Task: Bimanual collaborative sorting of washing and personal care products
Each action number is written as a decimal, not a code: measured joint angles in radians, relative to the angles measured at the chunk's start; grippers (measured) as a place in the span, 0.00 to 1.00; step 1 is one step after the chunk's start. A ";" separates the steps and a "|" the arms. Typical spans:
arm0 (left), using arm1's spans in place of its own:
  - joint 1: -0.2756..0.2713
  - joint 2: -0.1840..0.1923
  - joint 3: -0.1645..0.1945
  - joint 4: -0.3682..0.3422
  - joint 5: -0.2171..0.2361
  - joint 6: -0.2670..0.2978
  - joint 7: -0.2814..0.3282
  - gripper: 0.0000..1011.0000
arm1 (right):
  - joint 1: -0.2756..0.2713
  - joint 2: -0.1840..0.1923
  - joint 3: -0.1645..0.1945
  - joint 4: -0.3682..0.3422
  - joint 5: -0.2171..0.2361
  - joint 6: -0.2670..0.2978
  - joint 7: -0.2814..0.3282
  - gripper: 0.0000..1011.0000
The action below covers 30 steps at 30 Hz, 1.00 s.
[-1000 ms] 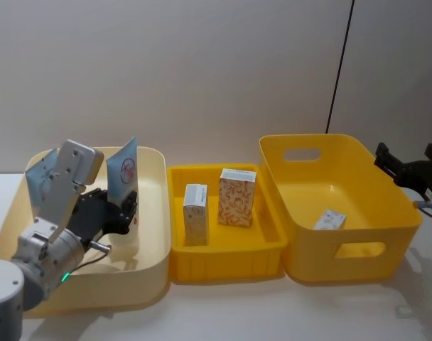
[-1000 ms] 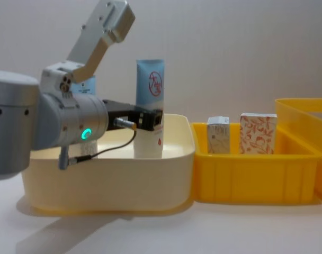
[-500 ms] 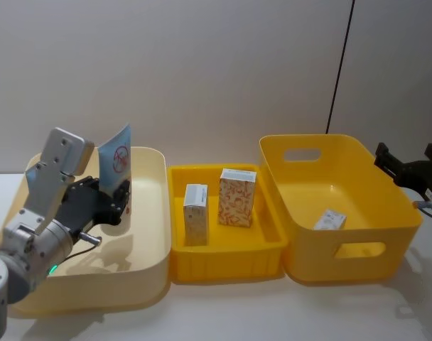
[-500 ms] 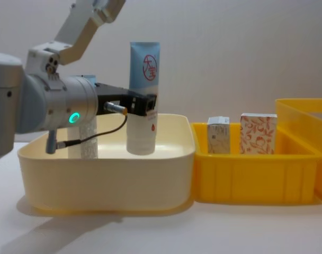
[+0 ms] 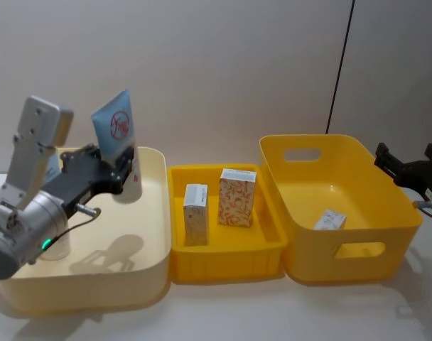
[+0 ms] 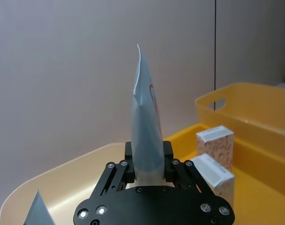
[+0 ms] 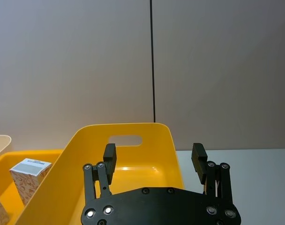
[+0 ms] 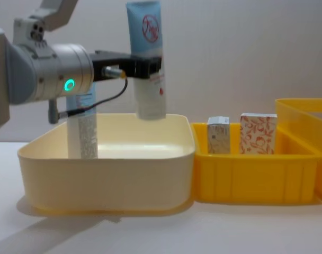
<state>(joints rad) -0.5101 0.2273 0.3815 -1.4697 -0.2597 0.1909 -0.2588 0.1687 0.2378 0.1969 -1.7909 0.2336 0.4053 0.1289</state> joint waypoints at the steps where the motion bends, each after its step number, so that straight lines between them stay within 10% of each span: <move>1: -0.005 -0.005 -0.005 0.003 -0.012 -0.009 -0.010 0.33 | 0.000 0.000 0.000 0.000 0.000 0.000 0.000 0.99; 14: -0.071 -0.049 -0.031 0.055 -0.120 -0.082 -0.123 0.33 | 0.006 0.007 -0.009 0.004 0.003 -0.012 0.012 0.99; 30: -0.178 -0.075 0.028 0.161 -0.157 -0.178 -0.284 0.33 | 0.052 0.035 -0.066 0.008 0.055 -0.053 0.120 0.99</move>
<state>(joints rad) -0.6878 0.1519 0.4091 -1.3085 -0.4171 0.0131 -0.5430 0.2204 0.2732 0.1311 -1.7831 0.2884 0.3522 0.2486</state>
